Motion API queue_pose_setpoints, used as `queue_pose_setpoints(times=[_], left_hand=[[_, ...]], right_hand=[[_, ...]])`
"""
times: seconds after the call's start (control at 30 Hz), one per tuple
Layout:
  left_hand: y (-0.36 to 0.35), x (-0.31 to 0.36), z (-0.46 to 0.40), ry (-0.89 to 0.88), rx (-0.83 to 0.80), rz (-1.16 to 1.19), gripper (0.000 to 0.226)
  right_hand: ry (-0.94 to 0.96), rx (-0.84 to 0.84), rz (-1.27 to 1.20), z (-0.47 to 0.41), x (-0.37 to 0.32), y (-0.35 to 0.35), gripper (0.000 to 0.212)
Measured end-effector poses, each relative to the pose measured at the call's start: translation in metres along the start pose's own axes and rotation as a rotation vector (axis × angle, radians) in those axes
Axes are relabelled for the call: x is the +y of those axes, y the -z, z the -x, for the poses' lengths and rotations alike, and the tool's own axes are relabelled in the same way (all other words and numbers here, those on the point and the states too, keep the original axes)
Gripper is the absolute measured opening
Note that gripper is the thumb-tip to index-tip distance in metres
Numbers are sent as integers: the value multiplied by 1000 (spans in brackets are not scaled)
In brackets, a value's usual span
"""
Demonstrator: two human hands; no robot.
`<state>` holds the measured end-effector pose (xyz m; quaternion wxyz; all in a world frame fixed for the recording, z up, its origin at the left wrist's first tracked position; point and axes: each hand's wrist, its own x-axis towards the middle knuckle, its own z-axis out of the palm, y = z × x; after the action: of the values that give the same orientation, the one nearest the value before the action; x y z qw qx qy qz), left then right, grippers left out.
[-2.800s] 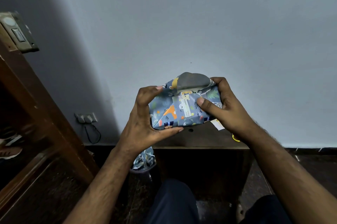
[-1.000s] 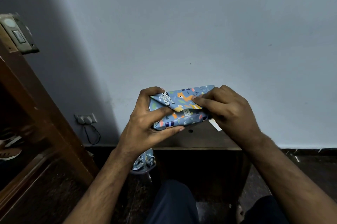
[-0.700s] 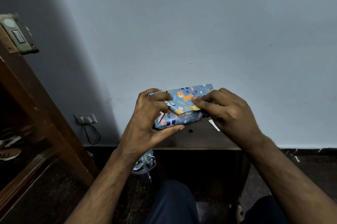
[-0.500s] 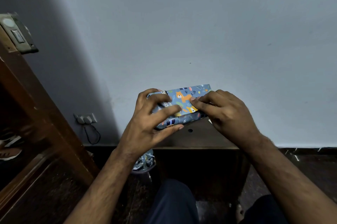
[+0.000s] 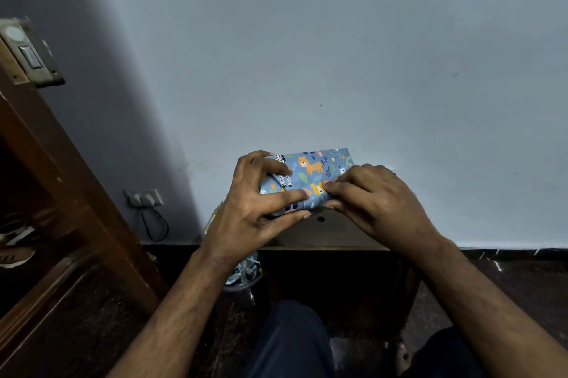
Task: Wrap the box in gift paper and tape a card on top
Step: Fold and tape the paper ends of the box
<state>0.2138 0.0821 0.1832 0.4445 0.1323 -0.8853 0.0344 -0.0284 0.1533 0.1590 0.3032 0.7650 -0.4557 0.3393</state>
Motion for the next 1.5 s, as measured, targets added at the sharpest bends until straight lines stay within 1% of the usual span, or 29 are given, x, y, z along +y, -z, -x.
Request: queue_pose_setpoints(times=[0.1, 0.2, 0.27, 0.3, 0.37, 0.5, 0.57, 0.63, 0.7, 0.77, 0.9, 0.97, 1.07, 1.17, 1.23, 1.3, 1.37, 1.43, 1.5], left_hand=[[-2, 3, 0, -13, -39, -2, 22], [-4, 4, -1, -33, -79, -8, 22], [-6, 3, 0, -49, -88, -23, 22], [-7, 3, 0, -52, -89, -29, 22], [-7, 1, 2, -60, -98, -36, 22], [-10, 1, 3, -109, -128, -56, 21], [-13, 0, 2, -117, -142, -118, 20], [-17, -2, 1, -86, -132, -203, 21], [-21, -2, 0, -52, -106, -200, 24], [-25, 2, 0, -44, -116, -192, 30], [-45, 7, 10, -55, -238, -219, 44], [-61, 7, 17, -21, -291, -203, 54], [-92, 7, 24, 77, -359, -159, 74], [-128, 6, 23, 131, -452, -140, 97], [-148, 2, 24, 159, -493, -130, 104], [-165, 0, 29, 205, -504, -99, 104], [-184, 2, 36, 288, -483, -25, 96], [-200, 7, 45, 364, -454, 10, 86], [-221, 9, 50, 423, -435, 5, 81]], right_hand=[[-47, -89, -83, -8, 1, 4, 42], [-127, -240, -223, -13, 4, 2, 59], [-102, -364, -250, -16, 8, -4, 64], [-87, -399, -249, -17, 9, -7, 65], [-63, -398, -224, -19, 10, -12, 65], [-29, -271, -130, -13, 7, -21, 47], [-59, -232, -125, -5, 6, -27, 46], [-149, -181, -159, 3, 5, -33, 49], [-281, -98, -226, 9, 4, -39, 51], [-436, 1, -312, 14, 5, -43, 49], [-826, 130, -637, 25, 8, -55, 47], [-961, 181, -765, 29, 8, -60, 47], [-1124, 207, -908, 35, 7, -67, 47], [-1249, 177, -911, 43, 8, -76, 47], [-1330, 180, -912, 50, 11, -81, 48], [-1418, 194, -955, 58, 15, -88, 47], [-1526, 206, -1019, 68, 20, -96, 47], [-1623, 186, -1045, 76, 25, -103, 49], [-1710, 147, -1061, 86, 34, -113, 52]])
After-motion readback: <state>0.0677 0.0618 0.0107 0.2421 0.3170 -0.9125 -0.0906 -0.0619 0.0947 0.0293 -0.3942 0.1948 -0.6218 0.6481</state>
